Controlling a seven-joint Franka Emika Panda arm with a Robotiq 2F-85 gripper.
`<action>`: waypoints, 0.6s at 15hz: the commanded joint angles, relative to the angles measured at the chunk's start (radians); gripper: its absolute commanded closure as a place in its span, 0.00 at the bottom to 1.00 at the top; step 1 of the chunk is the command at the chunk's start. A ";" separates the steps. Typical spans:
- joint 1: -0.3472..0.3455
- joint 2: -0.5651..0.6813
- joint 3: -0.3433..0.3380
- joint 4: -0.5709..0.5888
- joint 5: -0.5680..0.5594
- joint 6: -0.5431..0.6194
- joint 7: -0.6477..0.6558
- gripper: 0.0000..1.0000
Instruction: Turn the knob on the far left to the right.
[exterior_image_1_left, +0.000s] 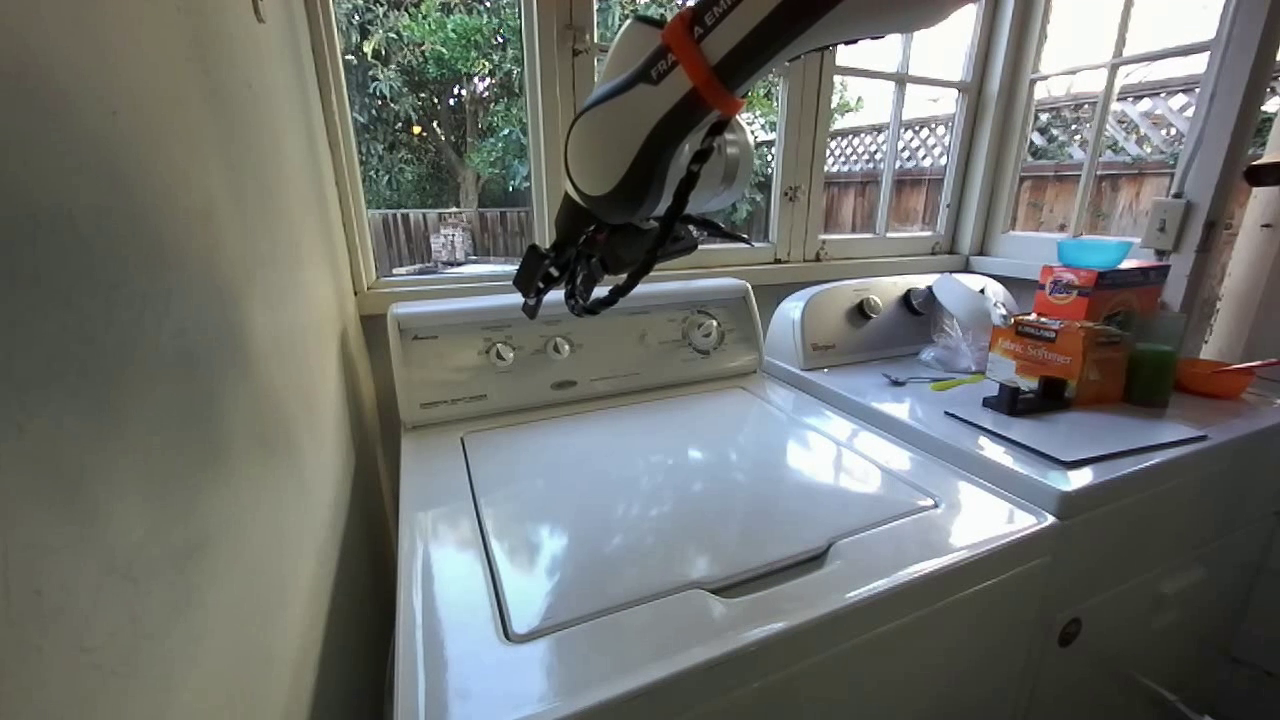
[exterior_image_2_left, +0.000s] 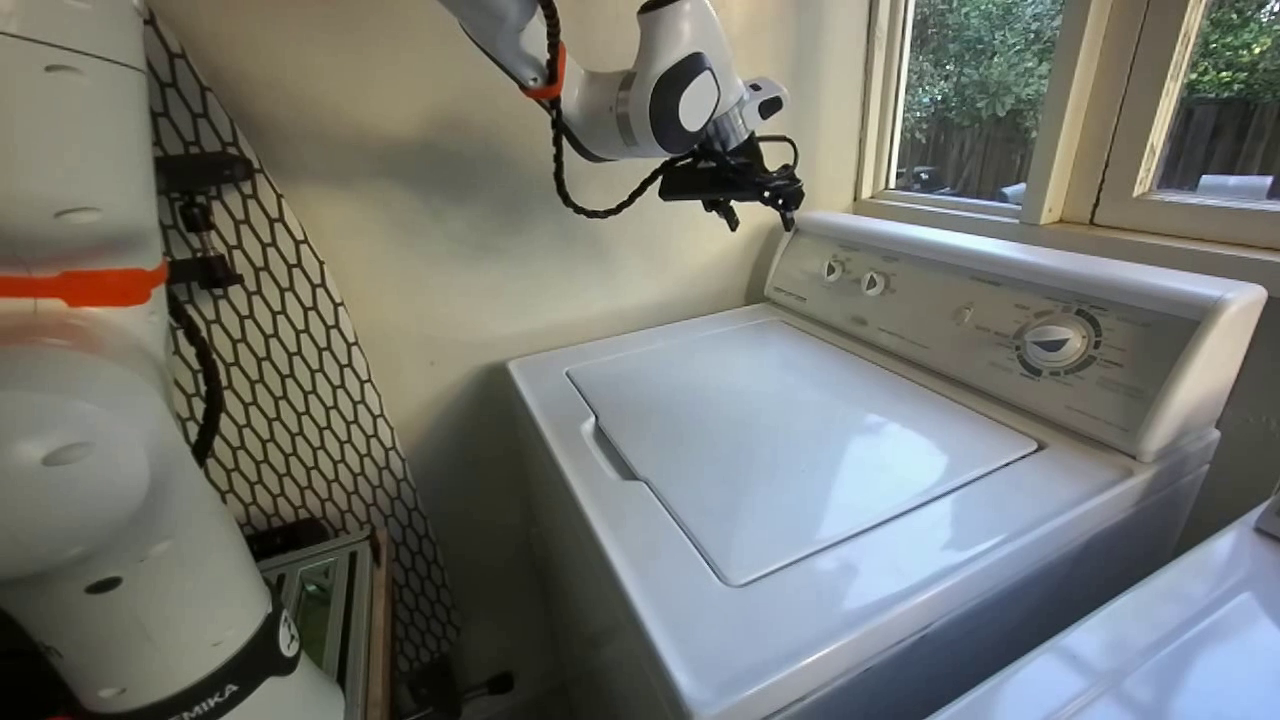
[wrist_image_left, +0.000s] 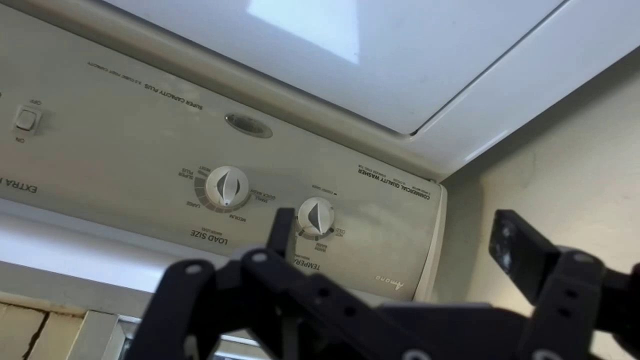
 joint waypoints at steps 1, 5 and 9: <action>-0.025 0.001 0.026 0.005 -0.014 -0.004 0.010 0.00; -0.007 0.091 0.035 0.080 -0.046 0.015 0.010 0.00; 0.028 0.225 0.037 0.219 -0.114 -0.009 -0.002 0.00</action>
